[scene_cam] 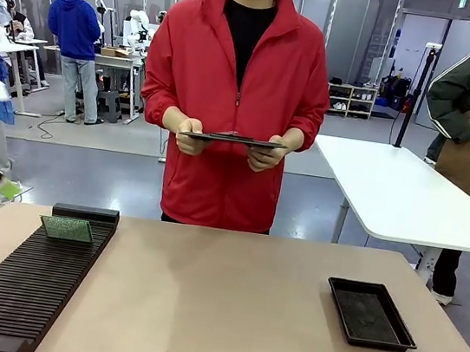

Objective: Inspect the PCB.
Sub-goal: Pick up the Blank PCB and present it to the human.

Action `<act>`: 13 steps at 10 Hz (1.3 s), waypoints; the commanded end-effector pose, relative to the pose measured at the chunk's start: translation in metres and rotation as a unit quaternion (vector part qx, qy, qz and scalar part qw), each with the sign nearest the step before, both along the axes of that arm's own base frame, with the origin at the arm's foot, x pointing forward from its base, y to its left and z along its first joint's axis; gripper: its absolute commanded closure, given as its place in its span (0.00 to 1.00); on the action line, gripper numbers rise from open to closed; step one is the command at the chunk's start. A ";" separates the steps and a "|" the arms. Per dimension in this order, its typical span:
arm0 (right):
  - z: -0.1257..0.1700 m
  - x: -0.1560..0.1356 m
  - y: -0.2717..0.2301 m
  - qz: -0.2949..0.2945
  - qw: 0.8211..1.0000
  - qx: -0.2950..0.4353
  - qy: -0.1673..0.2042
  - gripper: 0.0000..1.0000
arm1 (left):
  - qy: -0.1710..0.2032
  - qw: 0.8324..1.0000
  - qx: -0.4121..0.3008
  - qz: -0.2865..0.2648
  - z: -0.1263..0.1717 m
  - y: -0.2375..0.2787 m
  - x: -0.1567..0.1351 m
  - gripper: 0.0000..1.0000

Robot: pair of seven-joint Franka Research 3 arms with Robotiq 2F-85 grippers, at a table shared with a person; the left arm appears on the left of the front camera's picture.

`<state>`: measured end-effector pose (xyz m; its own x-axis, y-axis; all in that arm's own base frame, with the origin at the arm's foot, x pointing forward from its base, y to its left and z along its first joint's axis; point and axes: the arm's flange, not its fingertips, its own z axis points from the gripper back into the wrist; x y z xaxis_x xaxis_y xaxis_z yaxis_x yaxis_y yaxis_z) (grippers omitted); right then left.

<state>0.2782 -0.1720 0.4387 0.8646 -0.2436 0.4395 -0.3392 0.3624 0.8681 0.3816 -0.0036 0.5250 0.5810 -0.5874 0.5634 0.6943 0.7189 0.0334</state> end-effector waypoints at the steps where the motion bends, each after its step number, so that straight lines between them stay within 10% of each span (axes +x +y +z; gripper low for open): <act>1: -0.001 -0.002 -0.001 0.005 1.000 0.000 -0.004 0.00 | 0.005 0.996 0.081 -0.022 -0.016 -0.014 0.038 0.00; 11: -0.001 -0.002 -0.001 0.005 1.000 0.000 -0.004 0.00 | 0.028 0.990 0.120 -0.062 -0.046 -0.044 0.055 0.00; 13: -0.001 -0.002 -0.001 0.005 1.000 0.000 -0.004 0.00 | -0.009 0.972 0.184 -0.147 -0.054 -0.053 0.076 0.00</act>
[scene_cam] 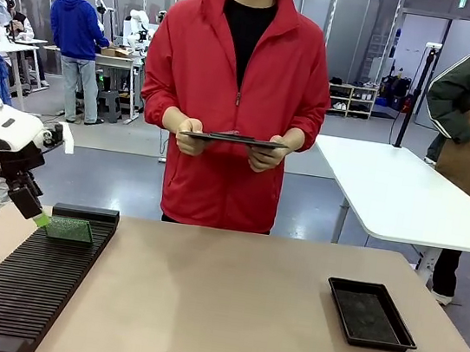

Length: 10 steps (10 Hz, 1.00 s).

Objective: Inspect the PCB.
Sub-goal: Pick up the Blank PCB and present it to the human.

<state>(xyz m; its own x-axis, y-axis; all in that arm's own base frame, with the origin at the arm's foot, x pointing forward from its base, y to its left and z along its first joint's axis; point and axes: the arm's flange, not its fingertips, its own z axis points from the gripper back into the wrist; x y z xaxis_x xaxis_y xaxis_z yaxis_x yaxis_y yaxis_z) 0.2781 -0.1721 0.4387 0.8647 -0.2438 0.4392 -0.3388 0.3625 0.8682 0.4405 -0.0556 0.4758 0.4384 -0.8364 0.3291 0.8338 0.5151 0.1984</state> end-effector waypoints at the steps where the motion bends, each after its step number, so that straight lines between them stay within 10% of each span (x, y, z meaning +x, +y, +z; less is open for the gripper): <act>1: -0.001 -0.002 -0.001 0.005 1.000 0.000 -0.004 0.00 | -0.010 0.995 0.076 -0.069 -0.014 0.003 0.029 0.00; 10: -0.001 -0.002 -0.001 0.005 1.000 0.000 -0.004 0.00 | -0.004 0.953 0.195 -0.232 -0.073 0.034 0.116 0.00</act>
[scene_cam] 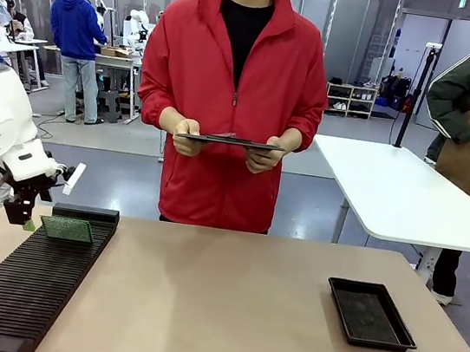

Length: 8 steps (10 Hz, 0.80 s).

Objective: Inspect the PCB.
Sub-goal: Pick up the Blank PCB and present it to the human.

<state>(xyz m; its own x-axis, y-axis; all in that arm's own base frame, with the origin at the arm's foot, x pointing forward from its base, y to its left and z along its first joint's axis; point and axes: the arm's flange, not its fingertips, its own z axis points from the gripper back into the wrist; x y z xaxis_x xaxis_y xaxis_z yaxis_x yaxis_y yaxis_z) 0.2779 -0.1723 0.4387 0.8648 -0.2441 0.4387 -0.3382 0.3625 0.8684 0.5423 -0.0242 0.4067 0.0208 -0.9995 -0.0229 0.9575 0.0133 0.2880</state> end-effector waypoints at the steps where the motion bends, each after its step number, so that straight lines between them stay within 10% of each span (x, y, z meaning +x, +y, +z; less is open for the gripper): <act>1: -0.001 -0.001 -0.001 0.005 1.000 0.000 -0.004 0.00 | -0.013 0.999 -0.002 -0.037 -0.012 0.003 0.024 0.00; 8: -0.001 -0.001 -0.001 0.005 1.000 0.000 -0.004 0.00 | 0.006 1.000 0.016 -0.014 -0.043 -0.002 0.057 0.00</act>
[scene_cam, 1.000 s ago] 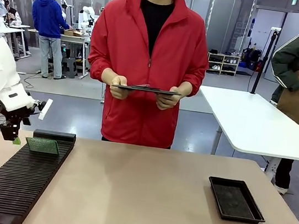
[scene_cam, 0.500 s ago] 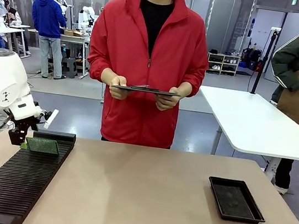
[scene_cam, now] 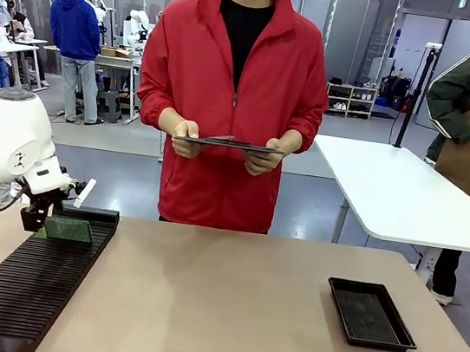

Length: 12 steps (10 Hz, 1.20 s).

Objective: Inspect the PCB.
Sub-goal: Pick up the Blank PCB and present it to the human.

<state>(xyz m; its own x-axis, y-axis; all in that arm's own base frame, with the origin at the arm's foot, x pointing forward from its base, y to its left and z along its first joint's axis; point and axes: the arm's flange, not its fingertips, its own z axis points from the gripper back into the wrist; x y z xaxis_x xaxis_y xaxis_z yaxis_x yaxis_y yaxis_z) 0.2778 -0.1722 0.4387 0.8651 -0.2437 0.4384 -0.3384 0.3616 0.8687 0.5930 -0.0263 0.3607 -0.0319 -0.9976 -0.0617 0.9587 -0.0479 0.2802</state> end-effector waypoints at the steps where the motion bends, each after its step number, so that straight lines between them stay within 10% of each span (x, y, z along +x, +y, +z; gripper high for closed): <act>1: -0.001 -0.001 -0.001 0.005 1.000 -0.001 -0.004 0.00 | 0.008 1.000 -0.007 0.018 0.000 0.002 0.007 0.00; 5: -0.001 -0.001 -0.001 0.005 1.000 -0.001 -0.004 0.00 | 0.013 0.999 -0.009 0.030 -0.002 0.001 0.005 1.00; 12: -0.001 -0.001 -0.001 0.005 1.000 -0.001 -0.004 0.00 | 0.045 0.997 -0.009 0.056 -0.001 0.002 0.003 1.00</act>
<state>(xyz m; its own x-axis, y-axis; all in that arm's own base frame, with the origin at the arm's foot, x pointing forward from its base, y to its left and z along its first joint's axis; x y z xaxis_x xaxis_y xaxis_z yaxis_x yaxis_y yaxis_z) 0.2777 -0.1721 0.4387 0.8652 -0.2433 0.4383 -0.3386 0.3611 0.8689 0.5916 -0.0252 0.3545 0.0401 -0.9982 -0.0450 0.9709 0.0283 0.2380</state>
